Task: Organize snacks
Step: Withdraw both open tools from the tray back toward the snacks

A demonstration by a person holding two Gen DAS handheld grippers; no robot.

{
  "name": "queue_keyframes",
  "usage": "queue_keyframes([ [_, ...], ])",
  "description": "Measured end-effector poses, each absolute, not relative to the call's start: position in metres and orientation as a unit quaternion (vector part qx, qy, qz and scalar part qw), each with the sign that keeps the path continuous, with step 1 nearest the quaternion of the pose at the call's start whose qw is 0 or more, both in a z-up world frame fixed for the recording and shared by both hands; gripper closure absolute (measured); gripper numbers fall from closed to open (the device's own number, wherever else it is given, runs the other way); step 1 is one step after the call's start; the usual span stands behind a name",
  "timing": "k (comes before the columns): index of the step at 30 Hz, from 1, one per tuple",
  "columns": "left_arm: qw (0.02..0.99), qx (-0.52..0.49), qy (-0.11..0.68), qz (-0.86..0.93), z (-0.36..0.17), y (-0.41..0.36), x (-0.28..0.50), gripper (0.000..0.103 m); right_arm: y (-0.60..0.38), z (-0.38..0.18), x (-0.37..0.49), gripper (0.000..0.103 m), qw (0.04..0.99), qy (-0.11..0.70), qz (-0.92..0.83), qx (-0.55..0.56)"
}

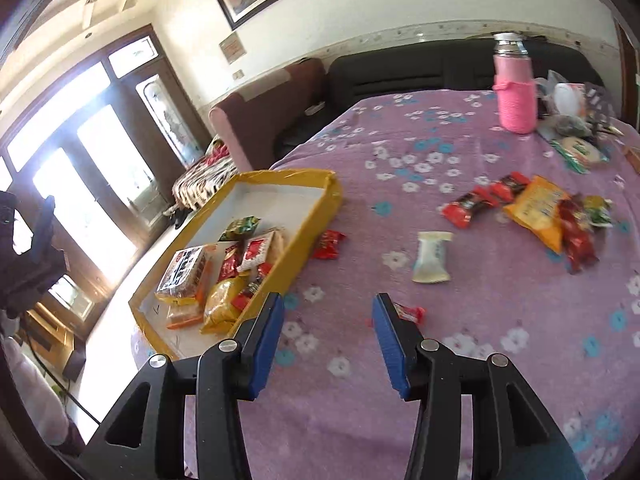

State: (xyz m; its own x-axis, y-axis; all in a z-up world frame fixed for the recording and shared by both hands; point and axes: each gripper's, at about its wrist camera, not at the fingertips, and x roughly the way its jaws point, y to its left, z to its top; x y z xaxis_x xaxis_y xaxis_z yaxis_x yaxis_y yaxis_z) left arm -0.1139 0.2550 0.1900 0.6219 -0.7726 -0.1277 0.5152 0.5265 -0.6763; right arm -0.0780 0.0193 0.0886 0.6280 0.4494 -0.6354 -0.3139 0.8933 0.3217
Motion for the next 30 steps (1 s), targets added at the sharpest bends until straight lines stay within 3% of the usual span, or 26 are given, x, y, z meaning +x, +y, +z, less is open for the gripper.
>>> queue_keyframes([
  [7, 0.897, -0.268, 0.14, -0.324, 0.218, 0.237, -0.15, 0.0, -0.024, 0.098, -0.114, 0.048, 0.919, 0.33, 0.193, 0.093],
  [17, 0.773, -0.36, 0.231, -0.468, 0.196, 0.224, -0.133, 0.0, -0.067, 0.096, -0.132, 0.048, 0.927, 0.312, 0.171, 0.116],
  [30, 0.721, -0.402, 0.248, -0.507, 0.175, 0.229, -0.122, 0.0, -0.1, 0.071, -0.12, 0.048, 0.918, 0.347, 0.131, 0.137],
])
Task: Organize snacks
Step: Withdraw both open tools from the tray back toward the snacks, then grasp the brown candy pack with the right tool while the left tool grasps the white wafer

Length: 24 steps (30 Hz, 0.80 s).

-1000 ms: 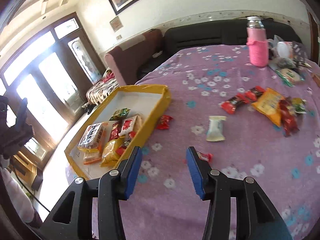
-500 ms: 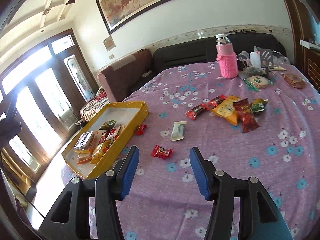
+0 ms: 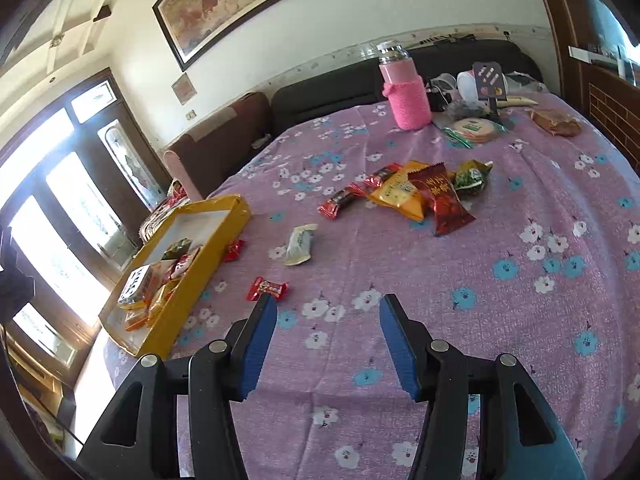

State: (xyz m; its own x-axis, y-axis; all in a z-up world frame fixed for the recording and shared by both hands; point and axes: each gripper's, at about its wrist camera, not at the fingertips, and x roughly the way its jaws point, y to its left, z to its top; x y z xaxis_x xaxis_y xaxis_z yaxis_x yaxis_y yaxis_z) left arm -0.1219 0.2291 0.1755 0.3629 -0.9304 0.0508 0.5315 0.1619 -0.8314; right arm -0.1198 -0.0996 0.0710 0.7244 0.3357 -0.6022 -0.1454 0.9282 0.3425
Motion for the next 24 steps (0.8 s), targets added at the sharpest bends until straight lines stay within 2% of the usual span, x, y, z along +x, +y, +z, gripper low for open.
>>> queue_keyframes([
  [4, 0.781, -0.369, 0.284, -0.416, 0.17, 0.228, -0.115, 0.0, -0.102, 0.066, -0.112, 0.048, 0.917, 0.355, 0.126, 0.128],
  [8, 0.892, -0.238, 0.312, -0.226, 0.165, 0.211, -0.111, 0.0, -0.124, 0.064, -0.093, 0.046, 0.918, 0.365, 0.095, 0.125],
  [13, 0.923, -0.123, 0.347, -0.111, 0.132, 0.185, -0.093, 0.0, -0.157, 0.06, -0.057, 0.046, 0.913, 0.387, 0.044, 0.122],
  [17, 0.906, -0.122, 0.381, -0.139, 0.11, 0.175, -0.083, 0.0, -0.162, 0.056, -0.027, 0.046, 0.907, 0.4, 0.041, 0.125],
  [21, 0.903, -0.12, 0.388, -0.142, 0.105, 0.171, -0.082, 0.0, -0.157, 0.055, 0.007, 0.036, 0.916, 0.391, 0.021, 0.087],
  [24, 0.899, -0.127, 0.393, -0.145, 0.104, 0.17, -0.078, 0.0, -0.153, 0.047, 0.035, 0.035, 0.917, 0.394, 0.004, 0.055],
])
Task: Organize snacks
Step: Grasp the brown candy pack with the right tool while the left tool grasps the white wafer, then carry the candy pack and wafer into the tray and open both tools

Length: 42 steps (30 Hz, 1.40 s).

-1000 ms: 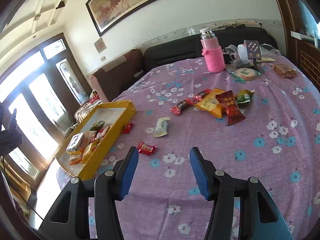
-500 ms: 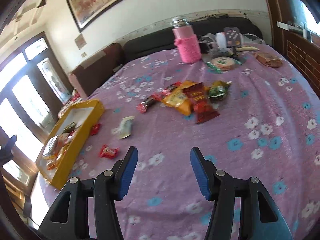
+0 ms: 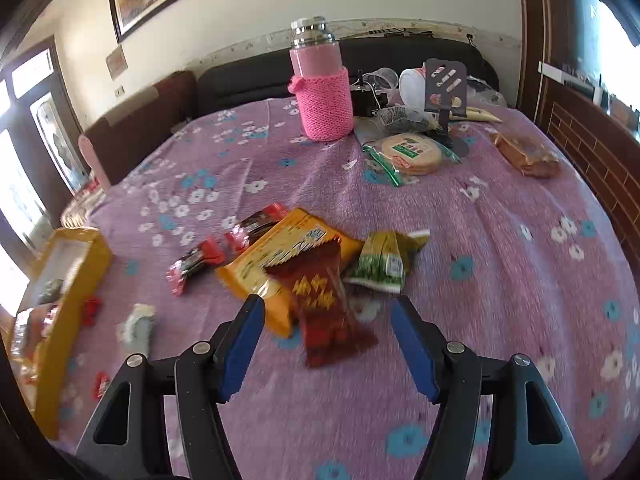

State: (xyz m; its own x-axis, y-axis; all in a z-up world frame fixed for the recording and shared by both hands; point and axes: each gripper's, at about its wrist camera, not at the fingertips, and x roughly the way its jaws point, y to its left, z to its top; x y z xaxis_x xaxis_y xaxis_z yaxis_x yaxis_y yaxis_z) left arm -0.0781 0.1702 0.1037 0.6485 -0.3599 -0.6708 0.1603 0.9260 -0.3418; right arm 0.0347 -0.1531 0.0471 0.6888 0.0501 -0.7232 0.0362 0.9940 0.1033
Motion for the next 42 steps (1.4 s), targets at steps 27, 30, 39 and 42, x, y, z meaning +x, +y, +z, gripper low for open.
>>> queue_keyframes([
  [27, 0.846, -0.023, 0.504, -0.175, 0.021, 0.053, 0.062, 0.051, -0.173, 0.029, 0.037, 0.071, 0.906, 0.38, 0.075, 0.17],
  [30, 0.856, 0.023, 0.493, -0.154, 0.021, 0.042, 0.064, 0.066, -0.169, 0.033, 0.035, 0.071, 0.91, 0.374, 0.079, 0.162],
  [39, 0.866, -0.009, 0.475, -0.157, 0.038, 0.06, 0.055, 0.087, -0.163, 0.043, 0.028, 0.071, 0.916, 0.357, 0.091, 0.158],
  [42, 0.874, -0.023, 0.458, -0.159, 0.058, 0.073, 0.039, 0.087, -0.159, 0.047, 0.025, 0.071, 0.919, 0.351, 0.097, 0.154],
])
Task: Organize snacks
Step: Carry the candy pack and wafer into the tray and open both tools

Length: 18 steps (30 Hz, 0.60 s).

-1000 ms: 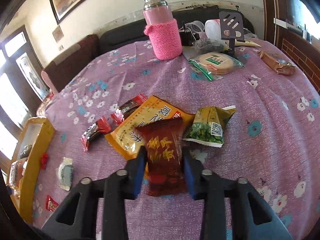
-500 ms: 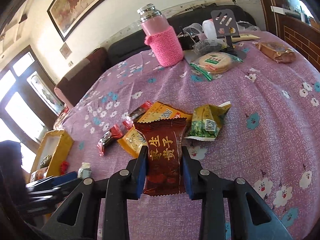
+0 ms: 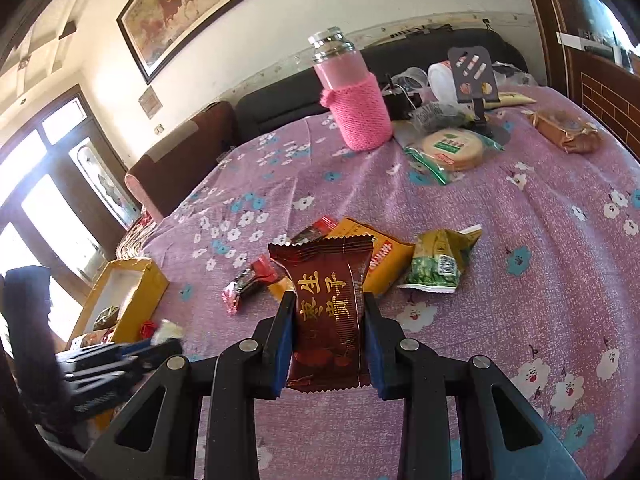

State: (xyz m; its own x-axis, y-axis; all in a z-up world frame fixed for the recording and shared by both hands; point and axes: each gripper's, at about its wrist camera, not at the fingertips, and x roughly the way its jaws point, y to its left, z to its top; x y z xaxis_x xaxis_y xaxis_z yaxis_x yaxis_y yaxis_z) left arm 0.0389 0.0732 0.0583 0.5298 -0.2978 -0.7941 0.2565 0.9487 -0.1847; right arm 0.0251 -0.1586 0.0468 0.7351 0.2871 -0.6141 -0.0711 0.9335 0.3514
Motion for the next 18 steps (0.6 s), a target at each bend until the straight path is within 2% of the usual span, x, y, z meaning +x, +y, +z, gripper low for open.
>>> queue_keyframes([
  [8, 0.901, -0.081, 0.413, -0.106, 0.098, 0.159, -0.018, 0.087, -0.128, 0.051, 0.02, 0.071, 0.916, 0.357, 0.122, 0.137],
  [18, 0.899, -0.149, 0.411, -0.025, 0.077, 0.26, -0.061, 0.086, 0.005, 0.078, -0.004, 0.072, 0.886, 0.383, 0.244, 0.095],
])
